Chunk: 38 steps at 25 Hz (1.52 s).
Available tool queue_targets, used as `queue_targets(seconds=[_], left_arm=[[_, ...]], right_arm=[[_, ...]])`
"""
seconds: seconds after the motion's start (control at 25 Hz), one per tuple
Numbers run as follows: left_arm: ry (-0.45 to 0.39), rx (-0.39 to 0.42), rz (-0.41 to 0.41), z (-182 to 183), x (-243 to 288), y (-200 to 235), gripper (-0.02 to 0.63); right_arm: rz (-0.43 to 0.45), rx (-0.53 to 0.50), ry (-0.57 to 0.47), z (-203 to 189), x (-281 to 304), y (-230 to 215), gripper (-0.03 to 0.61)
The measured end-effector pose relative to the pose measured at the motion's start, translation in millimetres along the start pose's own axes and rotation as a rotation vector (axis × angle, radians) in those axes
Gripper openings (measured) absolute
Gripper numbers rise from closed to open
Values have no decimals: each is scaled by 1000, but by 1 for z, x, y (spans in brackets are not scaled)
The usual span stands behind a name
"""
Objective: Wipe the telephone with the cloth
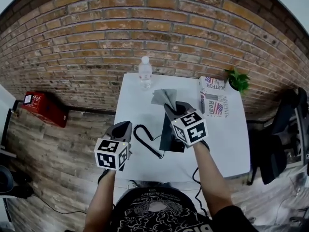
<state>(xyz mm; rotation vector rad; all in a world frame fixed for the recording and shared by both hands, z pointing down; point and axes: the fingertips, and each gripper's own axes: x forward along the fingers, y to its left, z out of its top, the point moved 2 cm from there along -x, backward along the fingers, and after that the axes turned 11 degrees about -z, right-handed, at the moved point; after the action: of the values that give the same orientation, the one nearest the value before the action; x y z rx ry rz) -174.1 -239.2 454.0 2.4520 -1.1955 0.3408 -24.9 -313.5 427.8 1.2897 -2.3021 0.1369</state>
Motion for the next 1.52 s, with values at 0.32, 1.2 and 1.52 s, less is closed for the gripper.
queue_targets(seconds=[0.32, 1.2, 1.52], left_arm=[[-35, 40, -88, 37, 13, -31, 6], [-34, 129, -203, 46, 14, -77, 6], [-28, 138, -208, 41, 8, -79, 6]], right_arm=[[-127, 66, -114, 17, -63, -29, 12], [-401, 238, -198, -16, -165, -46, 12], [-411, 241, -195, -20, -171, -41, 12]])
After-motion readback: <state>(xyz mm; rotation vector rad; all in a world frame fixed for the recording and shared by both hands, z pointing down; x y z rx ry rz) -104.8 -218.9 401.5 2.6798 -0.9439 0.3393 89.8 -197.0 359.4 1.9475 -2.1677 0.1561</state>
